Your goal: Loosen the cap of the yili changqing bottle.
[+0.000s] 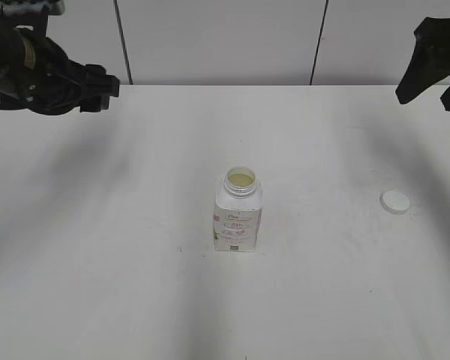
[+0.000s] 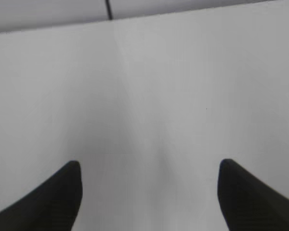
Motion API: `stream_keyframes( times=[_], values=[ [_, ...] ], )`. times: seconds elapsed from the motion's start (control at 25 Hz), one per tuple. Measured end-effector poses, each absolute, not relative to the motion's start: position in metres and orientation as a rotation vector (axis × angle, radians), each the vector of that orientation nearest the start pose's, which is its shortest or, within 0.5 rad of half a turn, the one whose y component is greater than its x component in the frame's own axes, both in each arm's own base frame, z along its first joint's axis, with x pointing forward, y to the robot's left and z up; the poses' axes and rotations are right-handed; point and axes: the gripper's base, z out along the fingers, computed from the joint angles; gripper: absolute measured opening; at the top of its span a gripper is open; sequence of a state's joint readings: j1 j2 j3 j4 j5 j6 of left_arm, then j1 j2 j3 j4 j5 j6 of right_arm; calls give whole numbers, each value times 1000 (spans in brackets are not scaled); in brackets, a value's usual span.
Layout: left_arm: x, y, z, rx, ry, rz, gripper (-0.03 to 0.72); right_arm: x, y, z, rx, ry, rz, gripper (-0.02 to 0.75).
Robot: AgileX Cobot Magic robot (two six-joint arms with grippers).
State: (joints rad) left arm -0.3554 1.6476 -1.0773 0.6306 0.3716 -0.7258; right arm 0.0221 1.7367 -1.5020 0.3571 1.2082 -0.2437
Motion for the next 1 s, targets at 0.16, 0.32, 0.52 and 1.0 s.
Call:
stream_keyframes(
  times=[0.16, 0.32, 0.52, 1.0],
  values=[
    [336, -105, 251, 134, 2486, 29, 533, 354, 37, 300, -253, 2840, 456, 577],
    [334, -107, 267, 102, 2605, -26, 533, 353, 37, 301, -254, 2837, 455, 577],
    [334, -99, 273, 45, 2812, -26, 533, 353, 37, 300, -253, 2838, 452, 577],
    [331, -94, 263, 124, 3023, 53, 533, 301, 28, 295, -223, 2922, 333, 577]
  ],
)
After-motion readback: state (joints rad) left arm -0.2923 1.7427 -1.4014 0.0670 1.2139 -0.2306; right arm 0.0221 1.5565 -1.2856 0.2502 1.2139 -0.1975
